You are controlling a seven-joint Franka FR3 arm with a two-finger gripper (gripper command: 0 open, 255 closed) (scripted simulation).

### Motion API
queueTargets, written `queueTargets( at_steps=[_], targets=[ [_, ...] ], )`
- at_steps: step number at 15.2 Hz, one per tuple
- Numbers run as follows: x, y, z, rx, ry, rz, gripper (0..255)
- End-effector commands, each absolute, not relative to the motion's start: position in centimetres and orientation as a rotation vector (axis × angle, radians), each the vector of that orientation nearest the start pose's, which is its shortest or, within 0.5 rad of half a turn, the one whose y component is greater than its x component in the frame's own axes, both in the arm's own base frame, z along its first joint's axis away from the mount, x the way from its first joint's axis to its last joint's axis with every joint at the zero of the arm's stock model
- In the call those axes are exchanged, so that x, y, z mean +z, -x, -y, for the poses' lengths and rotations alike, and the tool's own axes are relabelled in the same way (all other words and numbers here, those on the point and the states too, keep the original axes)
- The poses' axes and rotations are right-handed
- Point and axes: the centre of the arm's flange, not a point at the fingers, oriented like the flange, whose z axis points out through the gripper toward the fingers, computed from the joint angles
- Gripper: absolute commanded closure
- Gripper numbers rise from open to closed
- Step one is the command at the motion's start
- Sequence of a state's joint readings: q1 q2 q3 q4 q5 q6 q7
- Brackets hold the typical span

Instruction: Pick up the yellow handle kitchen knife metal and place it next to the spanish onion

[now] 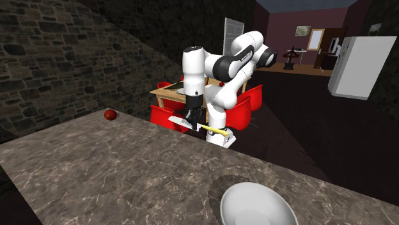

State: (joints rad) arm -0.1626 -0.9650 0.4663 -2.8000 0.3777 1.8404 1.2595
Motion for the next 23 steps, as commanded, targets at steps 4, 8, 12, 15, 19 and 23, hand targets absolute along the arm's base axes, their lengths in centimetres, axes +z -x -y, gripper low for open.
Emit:
queueTargets(
  at_steps=[4,8,12,15,19,23],
  targets=[
    [45.1,-26.6,-9.9,0.016,2.564,-1.867,255],
    [47.2,-26.6,-9.9,0.016,2.564,-1.867,255],
    [47.3,-28.5,-6.5,0.016,2.564,-1.867,255],
    [47.3,-30.4,-3.0,0.016,2.564,-1.867,255],
    [47.3,-32.9,1.7,0.016,2.564,-1.867,255],
    [47.3,-35.4,6.3,0.016,2.564,-1.867,255]
  ],
)
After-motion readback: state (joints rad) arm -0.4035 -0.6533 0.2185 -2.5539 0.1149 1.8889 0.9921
